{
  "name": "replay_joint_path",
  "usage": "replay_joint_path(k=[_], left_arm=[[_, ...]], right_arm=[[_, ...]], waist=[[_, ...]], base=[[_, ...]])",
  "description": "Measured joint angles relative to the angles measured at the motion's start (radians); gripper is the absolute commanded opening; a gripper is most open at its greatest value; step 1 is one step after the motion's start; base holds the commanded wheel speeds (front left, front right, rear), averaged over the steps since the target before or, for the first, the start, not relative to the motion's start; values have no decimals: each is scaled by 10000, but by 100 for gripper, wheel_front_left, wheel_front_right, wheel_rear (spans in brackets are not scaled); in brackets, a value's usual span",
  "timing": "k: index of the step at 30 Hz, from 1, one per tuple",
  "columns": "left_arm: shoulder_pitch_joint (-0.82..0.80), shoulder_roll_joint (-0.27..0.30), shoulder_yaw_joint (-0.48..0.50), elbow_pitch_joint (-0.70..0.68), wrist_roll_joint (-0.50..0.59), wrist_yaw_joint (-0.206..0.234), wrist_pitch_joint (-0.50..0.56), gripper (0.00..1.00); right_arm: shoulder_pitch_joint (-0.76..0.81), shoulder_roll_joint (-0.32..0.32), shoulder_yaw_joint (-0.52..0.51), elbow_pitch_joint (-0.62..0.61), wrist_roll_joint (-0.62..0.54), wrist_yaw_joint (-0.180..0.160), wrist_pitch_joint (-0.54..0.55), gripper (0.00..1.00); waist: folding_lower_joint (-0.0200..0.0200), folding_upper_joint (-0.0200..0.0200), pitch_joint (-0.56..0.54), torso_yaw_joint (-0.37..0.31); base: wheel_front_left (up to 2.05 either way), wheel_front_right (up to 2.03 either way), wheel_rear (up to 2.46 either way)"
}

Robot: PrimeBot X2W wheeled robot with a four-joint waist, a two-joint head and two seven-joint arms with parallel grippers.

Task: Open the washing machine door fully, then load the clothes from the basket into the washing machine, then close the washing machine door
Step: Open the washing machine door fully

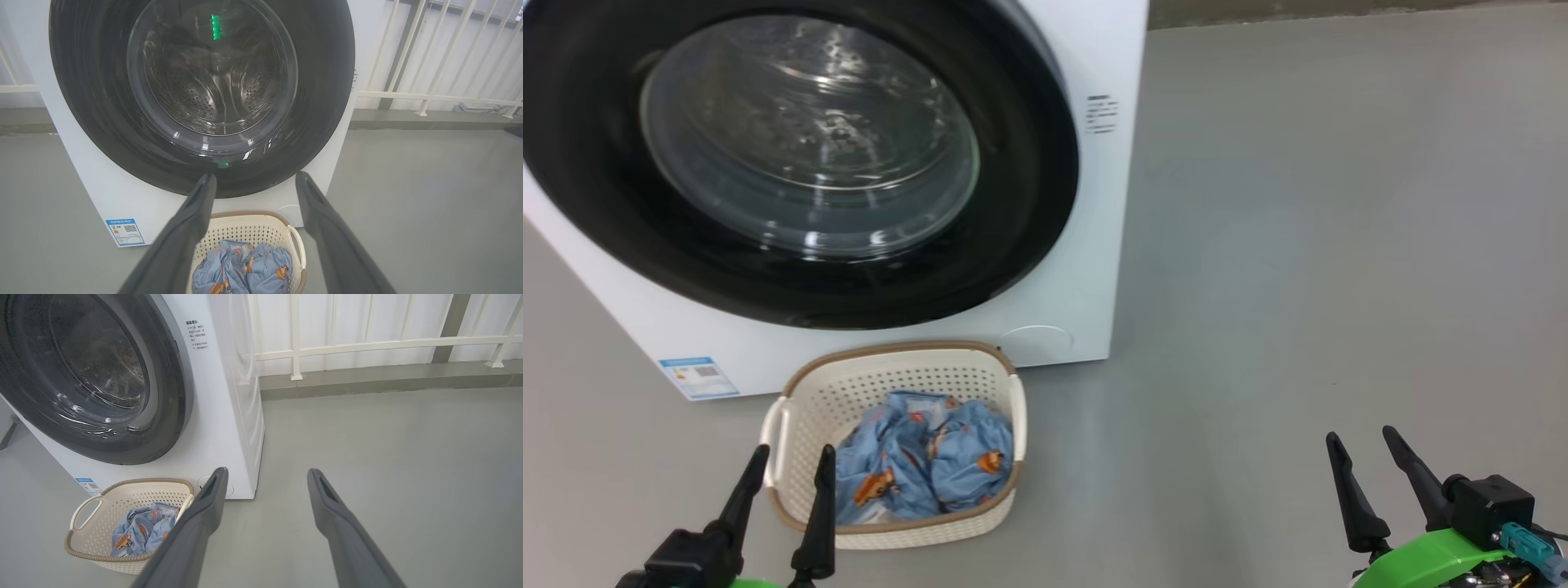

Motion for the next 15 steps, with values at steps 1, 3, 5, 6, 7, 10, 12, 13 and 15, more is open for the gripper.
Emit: replay_joint_path(k=[1, 3, 5, 6, 7, 10, 12, 13, 15], left_arm=[[1, 0, -15, -25, -12, 0, 0, 100], [1, 8, -29, -54, -13, 0, 0, 100], [1, 8, -36, -71, -29, 0, 0, 100], [1, 10, -36, -71, -38, 0, 0, 100], [2, 10, -36, -77, -38, 0, 0, 100], [2, 12, -54, -86, -77, 0, 0, 100], [2, 12, -79, -90, -96, 0, 0, 100], [2, 13, -81, -90, -98, 0, 0, 100], [2, 15, -82, -90, -107, 0, 0, 100]], right_arm=[[0, 0, -6, -2, 0, 0, 0, 100], [0, -2, -8, 0, 0, 0, 0, 100], [0, -2, -8, 0, 0, 0, 0, 100], [0, 0, -8, 0, 0, 0, 0, 100], [0, 0, -8, 0, 0, 0, 0, 100], [0, 2, -6, 0, 0, 0, 0, 100], [-1, 4, -8, 0, 0, 0, 0, 100], [-3, 12, -6, 2, 0, 0, 0, 100], [-21, 21, -2, 2, 6, 0, 0, 100]], waist=[[0, 0, 3, 2], [0, 0, 10, 6], [0, 0, 15, 6], [0, 0, 15, 3], [0, 0, 19, 1], [0, 0, 24, 4], [0, 0, 37, 11], [0, 0, 49, 17], [0, 0, 70, 28]], base=[[74, 74, -148], [62, 62, -125], [47, 47, -94], [35, 35, -70], [27, 27, -54], [11, 11, -23], [0, 0, 0], [0, 0, 0], [0, 0, 0]])
